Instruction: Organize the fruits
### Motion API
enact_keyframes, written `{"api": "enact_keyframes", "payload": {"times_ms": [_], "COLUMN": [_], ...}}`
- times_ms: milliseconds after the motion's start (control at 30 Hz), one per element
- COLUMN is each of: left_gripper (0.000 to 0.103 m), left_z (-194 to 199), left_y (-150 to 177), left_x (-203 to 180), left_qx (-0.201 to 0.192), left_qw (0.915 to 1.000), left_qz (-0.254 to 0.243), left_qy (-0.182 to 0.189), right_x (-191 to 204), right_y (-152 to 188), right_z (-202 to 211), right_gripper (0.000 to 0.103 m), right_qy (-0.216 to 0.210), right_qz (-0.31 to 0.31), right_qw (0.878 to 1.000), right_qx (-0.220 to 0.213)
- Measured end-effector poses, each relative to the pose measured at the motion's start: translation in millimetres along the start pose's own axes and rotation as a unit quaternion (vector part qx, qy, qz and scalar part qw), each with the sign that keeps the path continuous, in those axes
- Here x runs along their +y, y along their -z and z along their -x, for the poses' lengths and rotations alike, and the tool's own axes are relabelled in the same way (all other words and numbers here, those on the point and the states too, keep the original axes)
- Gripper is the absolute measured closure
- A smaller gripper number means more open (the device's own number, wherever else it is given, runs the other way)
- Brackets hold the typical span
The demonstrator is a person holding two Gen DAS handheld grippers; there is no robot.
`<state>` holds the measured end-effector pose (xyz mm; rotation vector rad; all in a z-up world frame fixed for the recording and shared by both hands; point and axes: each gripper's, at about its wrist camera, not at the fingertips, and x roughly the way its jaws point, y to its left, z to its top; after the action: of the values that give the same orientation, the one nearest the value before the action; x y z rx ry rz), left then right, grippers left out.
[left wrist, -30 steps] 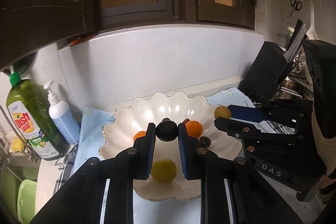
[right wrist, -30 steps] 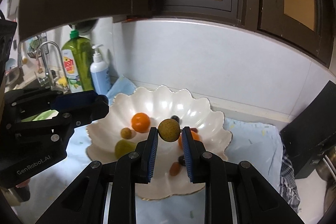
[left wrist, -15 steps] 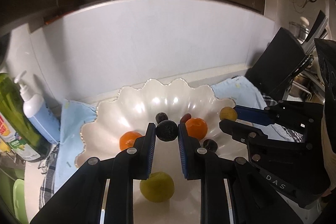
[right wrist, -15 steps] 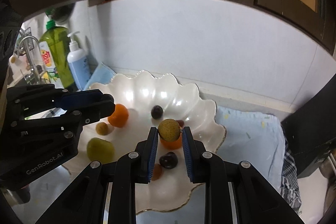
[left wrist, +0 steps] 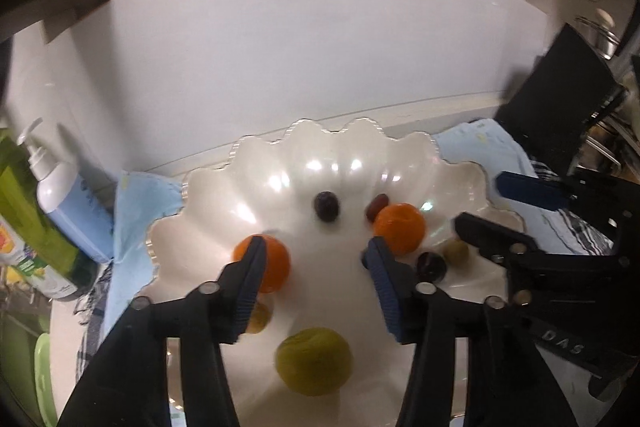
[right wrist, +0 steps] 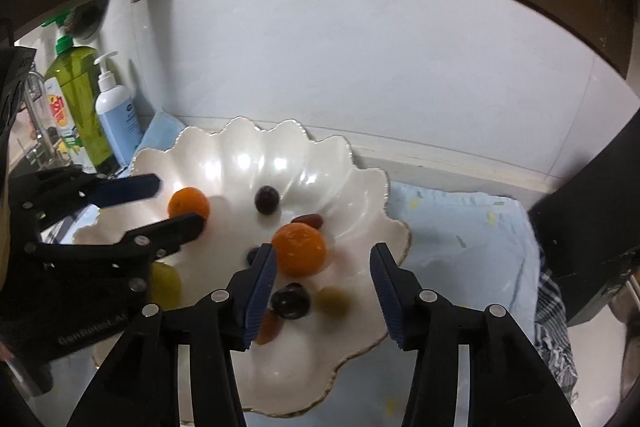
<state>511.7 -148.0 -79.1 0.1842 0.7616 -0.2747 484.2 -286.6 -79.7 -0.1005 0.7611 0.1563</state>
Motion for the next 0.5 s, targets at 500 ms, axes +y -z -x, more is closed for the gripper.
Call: {"api": "enact_keyframes", "payload": {"times_ms": [500], "left_gripper": [0.004], "left_z": [84], "left_y": [23], "left_x": [28], "left_qx": [-0.055], "left_qw": [0.9922], "left_qz": [0.052], "left_qy": [-0.099], "right_x": [11], "right_y": [11], "right_z": [62], "right_gripper": [0.022], "right_qy": [0.035], "right_qz": [-0.041], "right_qw": [0.997], "right_qx": [-0.054]}}
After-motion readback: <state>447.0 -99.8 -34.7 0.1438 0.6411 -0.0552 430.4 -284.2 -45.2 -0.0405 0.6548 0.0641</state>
